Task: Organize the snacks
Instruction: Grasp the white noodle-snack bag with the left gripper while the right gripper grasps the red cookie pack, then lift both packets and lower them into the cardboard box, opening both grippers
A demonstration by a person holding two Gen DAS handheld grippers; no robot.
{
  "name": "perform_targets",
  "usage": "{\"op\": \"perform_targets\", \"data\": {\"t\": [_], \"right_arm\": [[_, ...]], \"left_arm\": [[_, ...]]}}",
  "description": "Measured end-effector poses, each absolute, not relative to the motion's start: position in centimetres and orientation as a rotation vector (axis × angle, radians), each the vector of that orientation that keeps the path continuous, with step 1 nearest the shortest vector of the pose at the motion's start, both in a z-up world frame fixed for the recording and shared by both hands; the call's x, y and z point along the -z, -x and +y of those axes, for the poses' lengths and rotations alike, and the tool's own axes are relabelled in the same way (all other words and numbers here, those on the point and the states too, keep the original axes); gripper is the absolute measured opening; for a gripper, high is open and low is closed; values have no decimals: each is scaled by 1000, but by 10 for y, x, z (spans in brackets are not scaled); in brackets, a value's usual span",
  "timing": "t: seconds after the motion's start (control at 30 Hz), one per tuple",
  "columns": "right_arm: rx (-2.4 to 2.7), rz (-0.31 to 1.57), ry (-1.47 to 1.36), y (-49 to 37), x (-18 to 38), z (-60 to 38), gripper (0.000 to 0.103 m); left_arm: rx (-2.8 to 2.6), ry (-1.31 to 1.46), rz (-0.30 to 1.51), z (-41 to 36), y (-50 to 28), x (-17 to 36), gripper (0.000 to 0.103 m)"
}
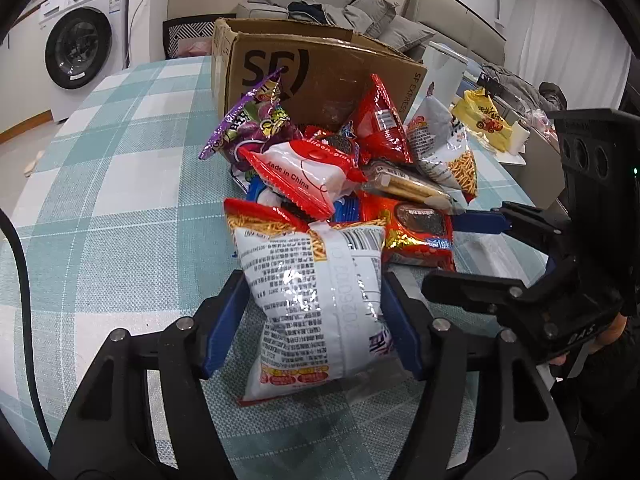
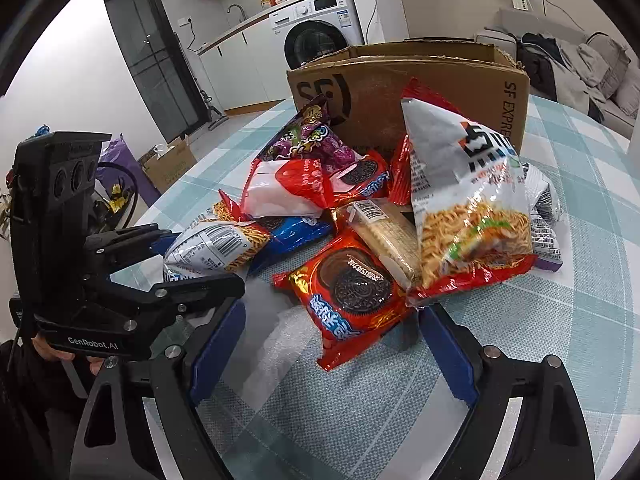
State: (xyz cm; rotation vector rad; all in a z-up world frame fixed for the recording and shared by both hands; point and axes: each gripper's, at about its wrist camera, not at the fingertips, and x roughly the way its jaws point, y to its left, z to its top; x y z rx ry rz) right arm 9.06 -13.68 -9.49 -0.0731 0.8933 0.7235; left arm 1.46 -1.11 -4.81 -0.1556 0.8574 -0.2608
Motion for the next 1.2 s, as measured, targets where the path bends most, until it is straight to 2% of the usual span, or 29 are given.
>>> {"op": "perform_targets", "data": {"t": [0.17,0.5,0.67,1.03,1.13,1.2], "right_arm": [[-685,890,80,-97,94,-135,91],[-731,907,106,-101,94,-127,90],[-795,910,142,-88,93,-126,80],[-791,906,242,-81,101,-101,75],[-756,901,271,-81,102,-95,70],[-731,892,270,-80,103,-94,62]], "left_arm": [[286,166,886,-14,-16,51,55],[293,183,876,-10,-14,51,52],[288,202,857,-7,-13,47,52],[297,190,837,-6,-7,43,51],[298,190,831,-6,-6,42,50],[301,189,826,-7,-4,41,50]]}}
